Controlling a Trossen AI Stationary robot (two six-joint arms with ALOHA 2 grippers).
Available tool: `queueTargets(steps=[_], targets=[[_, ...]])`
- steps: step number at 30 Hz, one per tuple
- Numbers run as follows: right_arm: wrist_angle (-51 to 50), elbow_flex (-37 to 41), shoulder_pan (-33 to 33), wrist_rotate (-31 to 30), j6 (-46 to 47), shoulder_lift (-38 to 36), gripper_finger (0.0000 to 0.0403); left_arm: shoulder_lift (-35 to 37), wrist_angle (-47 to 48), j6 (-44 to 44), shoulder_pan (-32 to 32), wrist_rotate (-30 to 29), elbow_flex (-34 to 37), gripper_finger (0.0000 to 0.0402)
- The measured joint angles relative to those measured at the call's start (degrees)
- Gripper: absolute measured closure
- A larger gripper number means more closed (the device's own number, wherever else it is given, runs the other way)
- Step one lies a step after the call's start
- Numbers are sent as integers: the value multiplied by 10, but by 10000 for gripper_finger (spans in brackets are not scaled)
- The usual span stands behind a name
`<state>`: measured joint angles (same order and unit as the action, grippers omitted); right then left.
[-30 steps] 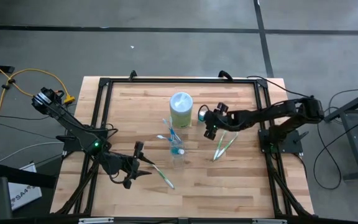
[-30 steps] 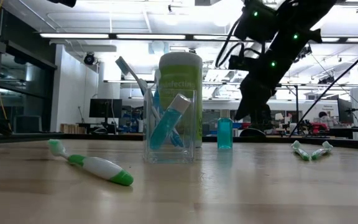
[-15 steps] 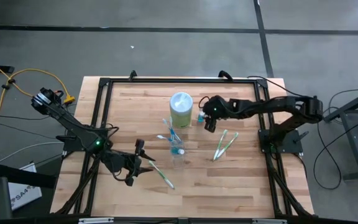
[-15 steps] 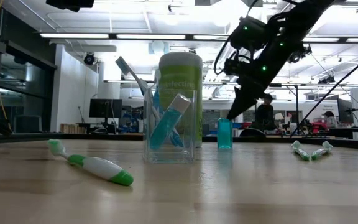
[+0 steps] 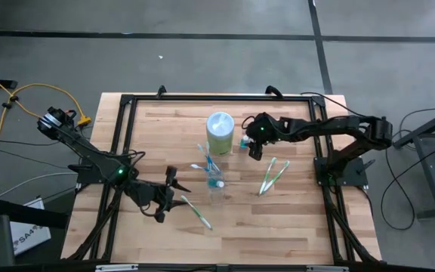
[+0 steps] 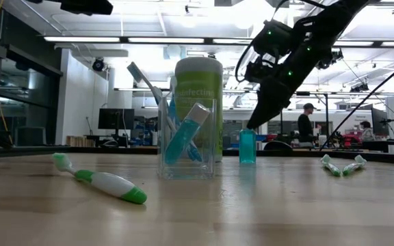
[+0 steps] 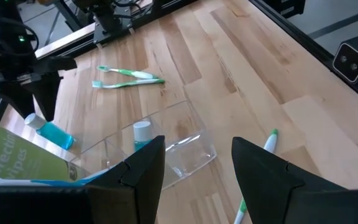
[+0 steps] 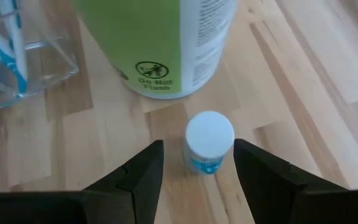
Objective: Pick & Place toothbrushing station
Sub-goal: Put the mouthwash into the transparent organizer
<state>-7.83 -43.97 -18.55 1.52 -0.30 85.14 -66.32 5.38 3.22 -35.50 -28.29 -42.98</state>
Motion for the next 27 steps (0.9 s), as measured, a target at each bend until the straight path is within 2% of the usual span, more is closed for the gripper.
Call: queueTargets(steps=[8,15,27], targets=[[50,-1,0,13,-6,19,215,0,0,4,2,0,0,222],[55,0,-3,16,-5,54,215,0,0,11,2,0,0,222],[50,0,-3,14,-8,54,215,0,0,11,2,0,0,222]])
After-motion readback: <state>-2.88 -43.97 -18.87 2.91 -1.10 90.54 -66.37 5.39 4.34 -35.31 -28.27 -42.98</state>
